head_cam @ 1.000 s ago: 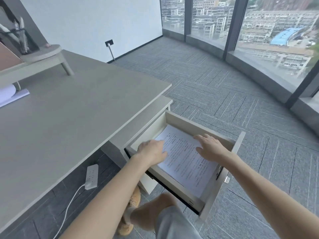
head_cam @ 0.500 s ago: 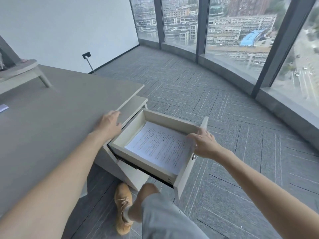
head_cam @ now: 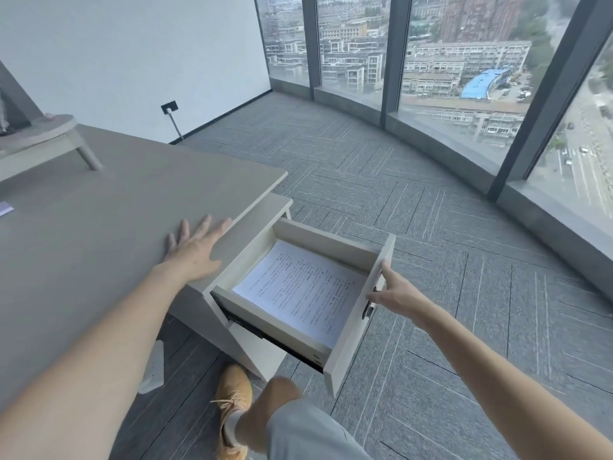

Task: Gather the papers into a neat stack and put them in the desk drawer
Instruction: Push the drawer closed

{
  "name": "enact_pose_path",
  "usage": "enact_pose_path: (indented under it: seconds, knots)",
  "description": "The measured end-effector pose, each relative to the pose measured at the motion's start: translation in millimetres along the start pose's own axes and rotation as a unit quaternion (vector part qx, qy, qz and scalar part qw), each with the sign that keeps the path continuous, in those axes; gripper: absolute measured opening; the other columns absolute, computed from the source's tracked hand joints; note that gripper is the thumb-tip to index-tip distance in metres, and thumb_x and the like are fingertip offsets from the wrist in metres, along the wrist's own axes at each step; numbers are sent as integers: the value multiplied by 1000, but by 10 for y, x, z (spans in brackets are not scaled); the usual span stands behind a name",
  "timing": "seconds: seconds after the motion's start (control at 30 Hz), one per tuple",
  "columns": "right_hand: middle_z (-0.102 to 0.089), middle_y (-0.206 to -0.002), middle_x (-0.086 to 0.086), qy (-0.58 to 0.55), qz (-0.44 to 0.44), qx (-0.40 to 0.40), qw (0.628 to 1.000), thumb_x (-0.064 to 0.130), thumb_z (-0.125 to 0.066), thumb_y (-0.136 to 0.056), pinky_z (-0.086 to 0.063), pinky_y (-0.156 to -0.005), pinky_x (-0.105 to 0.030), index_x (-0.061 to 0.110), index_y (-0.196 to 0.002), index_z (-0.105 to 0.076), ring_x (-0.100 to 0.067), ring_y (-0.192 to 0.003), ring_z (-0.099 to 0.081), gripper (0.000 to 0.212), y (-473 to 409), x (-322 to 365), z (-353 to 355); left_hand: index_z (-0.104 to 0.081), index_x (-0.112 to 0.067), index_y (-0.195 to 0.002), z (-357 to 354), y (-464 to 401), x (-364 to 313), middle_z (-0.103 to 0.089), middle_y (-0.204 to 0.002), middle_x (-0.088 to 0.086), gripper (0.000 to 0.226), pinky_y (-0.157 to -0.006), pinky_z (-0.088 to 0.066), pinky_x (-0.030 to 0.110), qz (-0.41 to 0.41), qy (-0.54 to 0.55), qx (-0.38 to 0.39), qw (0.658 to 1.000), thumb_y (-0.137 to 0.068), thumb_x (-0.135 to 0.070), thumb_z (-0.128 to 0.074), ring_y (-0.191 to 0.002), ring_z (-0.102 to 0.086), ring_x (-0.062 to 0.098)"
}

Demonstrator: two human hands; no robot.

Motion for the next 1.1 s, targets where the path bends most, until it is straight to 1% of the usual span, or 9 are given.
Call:
enact_pose_path:
  seconds: [0.1, 0.23, 0.37, 0.57, 0.63, 0.7, 0.87, 1.0, 1.1]
  knots:
    - [-19, -168, -14, -38, 6, 22, 999, 19, -64, -95, -29, -120, -43, 19, -161, 13, -31, -151, -29, 101, -174, 102, -167, 15, -56, -148, -1, -58, 57, 15, -167, -5, 94, -118, -1, 63, -26, -27, -4, 999, -92, -28, -55, -152, 10, 41]
    - [-14, -169, -11, -80, 23, 47, 995, 23, -64, -95, -33, -119, -52, 25, -160, 18, -34, -149, -32, 104, -400, 288, -390, 13, -55, -149, 37, -127, 80, 11, -168, -7, 77, -120, -3, 60, -25, -28, -42, 998, -99, -36, -43, -153, 5, 37]
    - [-5, -171, -6, -123, 52, 54, 990, 26, -64, -96, -31, -119, -56, 29, -160, 16, -25, -156, -17, 103, -563, 549, -624, 8, -53, -151, 53, -130, 49, 6, -168, -7, 64, -120, -3, 60, -27, -19, -67, 997, -103, -37, -31, -154, 2, 37]
    - [-6, -171, -5, -142, 83, 51, 985, 25, -71, -92, -30, -121, -48, 31, -160, 11, -26, -150, -32, 107, -877, 883, -944, 8, -53, -151, 41, -144, 72, 4, -169, -7, 65, -119, -3, 62, -31, -9, -76, 997, -103, -35, -32, -153, 3, 38]
    - [-12, -170, -3, -136, 84, 54, 986, 18, -71, -92, -42, -107, -37, 30, -161, 11, -21, -127, -59, 108, -987, 928, -1056, 7, -53, -152, 46, -139, 66, 4, -169, -7, 65, -118, -3, 62, -30, -9, -80, 996, -103, -34, -32, -153, 2, 38]
    - [-20, -168, -1, -139, 93, 58, 984, 14, -74, -90, -46, -93, -29, 32, -160, 12, -18, -110, -70, 112, -1092, 999, -1177, 7, -52, -152, 53, -143, 66, 4, -169, -6, 65, -118, -3, 62, -30, -11, -83, 996, -103, -34, -33, -153, 2, 38]
    - [-30, -163, 1, -175, 98, 49, 978, 26, -82, -77, -48, -104, -42, 43, -159, 5, -23, -112, -71, 120, -1252, 1213, -1337, 4, -52, -152, 65, -145, 77, 0, -169, -6, 66, -118, -5, 64, -31, -3, -89, 996, -102, -33, -36, -153, 0, 38]
    - [-39, -133, 9, -173, 89, 28, 981, 17, -81, -82, -44, -95, -34, 40, -160, -2, -26, -109, -72, 114, -1344, 1325, -1421, 2, -51, -153, 69, -137, 69, -2, -169, -6, 67, -118, -6, 64, -28, -4, -91, 995, -102, -32, -37, -153, -1, 38]
    - [-38, -147, 4, -171, 96, 15, 980, 26, -85, -74, -43, -99, -35, 47, -157, -6, -27, -113, -70, 117, -1369, 1433, -1464, 3, -51, -153, 65, -132, 74, -1, -169, -6, 67, -118, -6, 64, -29, -4, -92, 995, -102, -32, -36, -153, 0, 38]
Point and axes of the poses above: each hand's wrist, its own y-axis away from the middle knuckle, its own z-axis out of the back of the hand, x = y × z, the point moved 10 cm from there along -y, towards the middle knuckle
